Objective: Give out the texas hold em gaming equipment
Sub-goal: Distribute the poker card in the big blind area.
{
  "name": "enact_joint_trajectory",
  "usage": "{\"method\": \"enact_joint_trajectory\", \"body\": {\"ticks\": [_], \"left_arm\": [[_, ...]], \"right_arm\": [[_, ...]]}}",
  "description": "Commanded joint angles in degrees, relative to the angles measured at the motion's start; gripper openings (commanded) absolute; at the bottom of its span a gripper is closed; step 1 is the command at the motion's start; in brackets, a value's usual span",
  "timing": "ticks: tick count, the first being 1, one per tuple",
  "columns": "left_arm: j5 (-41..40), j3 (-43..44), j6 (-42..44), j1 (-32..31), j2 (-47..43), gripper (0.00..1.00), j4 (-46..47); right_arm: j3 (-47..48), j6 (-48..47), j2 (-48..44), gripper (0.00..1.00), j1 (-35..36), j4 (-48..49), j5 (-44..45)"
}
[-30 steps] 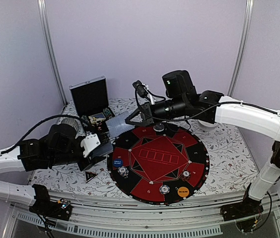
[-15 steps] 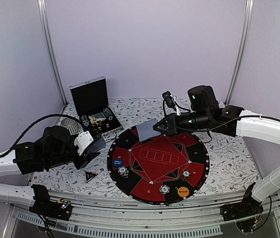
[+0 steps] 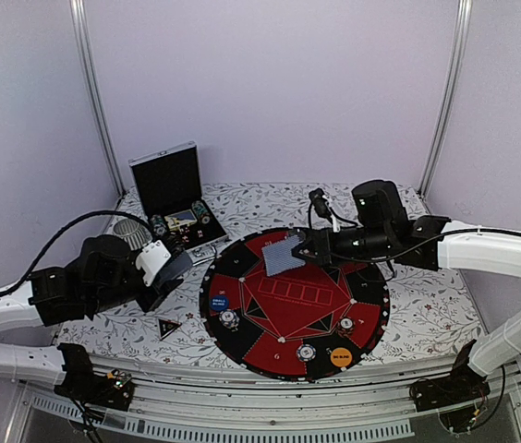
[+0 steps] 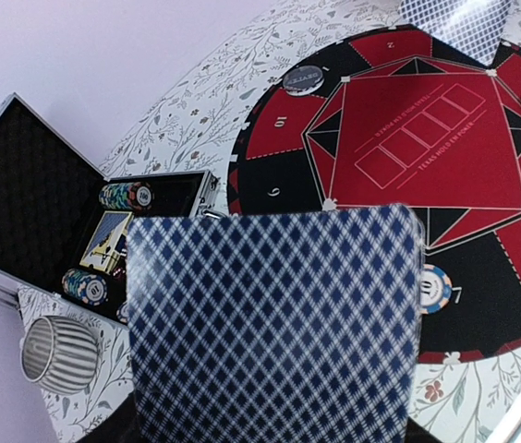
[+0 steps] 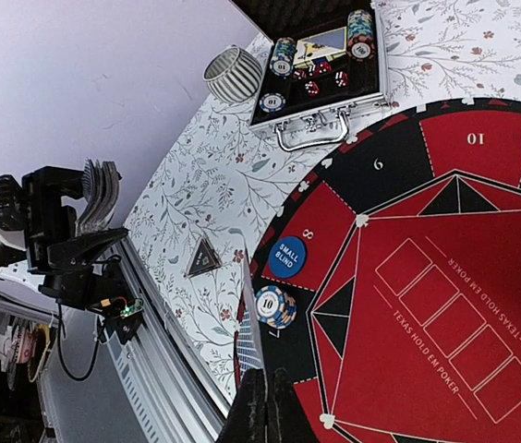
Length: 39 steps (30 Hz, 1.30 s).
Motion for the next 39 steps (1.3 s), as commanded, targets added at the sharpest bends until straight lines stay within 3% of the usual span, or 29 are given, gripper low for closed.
{"method": "enact_joint_trajectory", "body": {"ticks": [1, 26, 39], "left_arm": [[0.36, -0.56, -1.05, 1.51, -0.91, 0.57, 2.72], [2.27, -1.42, -0.88, 2.94, -0.51, 0.56, 3.73], [3.59, -1.43, -0.85, 3.39, 0.21, 0.56, 3.89]], "right_arm": [[-0.65, 0.45, 0.09, 0.02, -0.66, 3.27, -0.45], [2.79, -1.24, 6.95, 0.02, -2.14, 3.72, -3.60], [5.57, 1.94, 12.17, 0.02, -2.13, 8.55, -5.15]]}}
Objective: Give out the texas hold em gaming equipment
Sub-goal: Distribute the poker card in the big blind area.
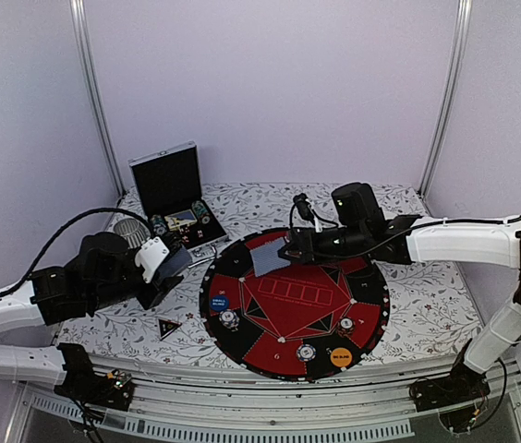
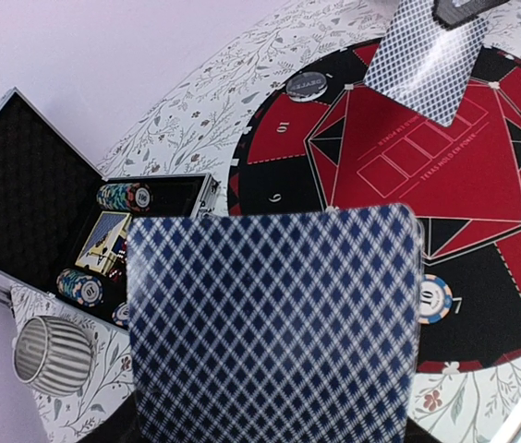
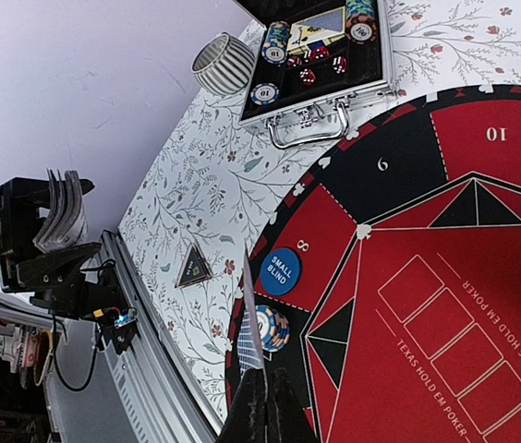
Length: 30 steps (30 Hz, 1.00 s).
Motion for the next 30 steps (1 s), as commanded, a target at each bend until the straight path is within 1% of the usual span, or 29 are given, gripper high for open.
{"method": "enact_joint_trajectory", "body": {"ticks": [1, 16, 20, 22, 25, 30], "left_arm": [[0.94, -0.78, -0.44, 0.65, -0.03, 0.56, 1.89], [2.27, -0.83, -0.73, 1.43, -0.14, 0.56, 2.16], [2.44, -0.65, -0.73, 1.65, 0.31, 0.56, 2.16], [2.52, -0.61, -0.77, 1.81, 0.33, 0.56, 2.16], [2.53, -0.65, -0.78, 1.94, 0.41, 0.56, 2.16], [2.87, -0.63, -0.83, 2.06, 0.16, 0.56, 2.12]], "right_arm": [[2.17, 1.37, 1.74, 0.02, -0.28, 3.03, -1.14], [2.47, 1.33, 2.75, 0.02, -0.30, 4.00, -1.22], [3.36, 1.88, 4.03, 0.02, -0.16, 4.15, -1.82], [3.82, 2.69, 5.61, 0.02, 0.16, 5.56, -3.54], [6.60, 3.71, 8.72, 0.02, 1.26, 6.66, -5.02], [11.80, 2.78, 13.00, 0.02, 2.74, 5.37, -5.87]]}}
